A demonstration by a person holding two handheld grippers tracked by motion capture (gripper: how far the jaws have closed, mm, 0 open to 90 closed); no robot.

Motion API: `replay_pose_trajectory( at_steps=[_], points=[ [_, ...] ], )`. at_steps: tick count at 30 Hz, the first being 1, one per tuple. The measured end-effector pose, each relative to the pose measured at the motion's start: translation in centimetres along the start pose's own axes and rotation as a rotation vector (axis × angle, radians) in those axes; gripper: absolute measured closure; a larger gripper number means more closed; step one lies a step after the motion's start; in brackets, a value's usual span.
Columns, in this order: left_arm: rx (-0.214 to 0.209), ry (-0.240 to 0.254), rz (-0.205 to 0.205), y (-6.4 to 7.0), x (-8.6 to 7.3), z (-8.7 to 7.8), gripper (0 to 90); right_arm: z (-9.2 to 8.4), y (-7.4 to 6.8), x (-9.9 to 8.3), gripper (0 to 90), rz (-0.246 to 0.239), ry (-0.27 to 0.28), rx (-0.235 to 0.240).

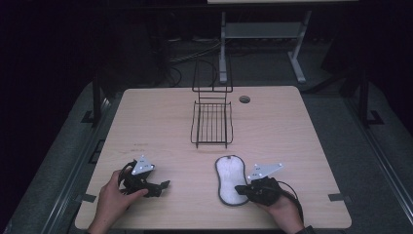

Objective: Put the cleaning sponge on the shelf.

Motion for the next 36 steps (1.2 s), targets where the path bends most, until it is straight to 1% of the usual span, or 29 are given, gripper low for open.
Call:
replay_pose_trajectory(
  at_steps=[2,7,17,23,26,27,28,35,36],
  points=[
    [0.000,0.000,0.000,0.0,0.0,0.0,12.7,0.2,0.0,-0.3,89.5,-0.003,-0.017,-0.001],
    [0.000,0.000,0.000,0.0,0.0,0.0,12.7,0.1,0.1,-0.4,89.5,0.002,-0.018,-0.002],
    [0.000,0.000,0.000,0.0,0.0,0.0,12.7,-0.6,0.9,-0.9,89.5,0.023,-0.022,-0.023],
    [0.000,0.000,0.000,0.0,0.0,0.0,12.7,-1.4,1.9,-1.5,89.4,0.047,-0.020,-0.041],
    [0.000,0.000,0.001,0.0,0.0,0.0,12.7,-1.7,2.2,-1.6,89.4,0.056,-0.022,-0.047],
    [0.000,0.000,0.001,0.0,0.0,0.0,12.7,-1.8,2.3,-1.7,89.5,0.062,-0.023,-0.049],
    [0.000,0.000,0.001,0.0,0.0,0.0,12.7,-2.1,2.8,-1.9,89.4,0.077,-0.022,-0.057],
    [0.000,0.000,0.000,0.0,0.0,0.0,12.7,-3.2,4.2,-2.5,89.4,0.095,-0.019,-0.087],
    [0.000,0.000,0.000,0.0,0.0,0.0,12.7,-3.2,4.2,-2.5,89.4,0.095,-0.019,-0.087]
  ],
)
Point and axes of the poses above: each handheld gripper's, and its own axes: z roughly forward along the jaws, x roughly out of its top, y roughly to its right, the point moved 9 cm from there along z, roughly forward along the jaws, and after that the axes turned 3 degrees about y, right-handed, at the moved point
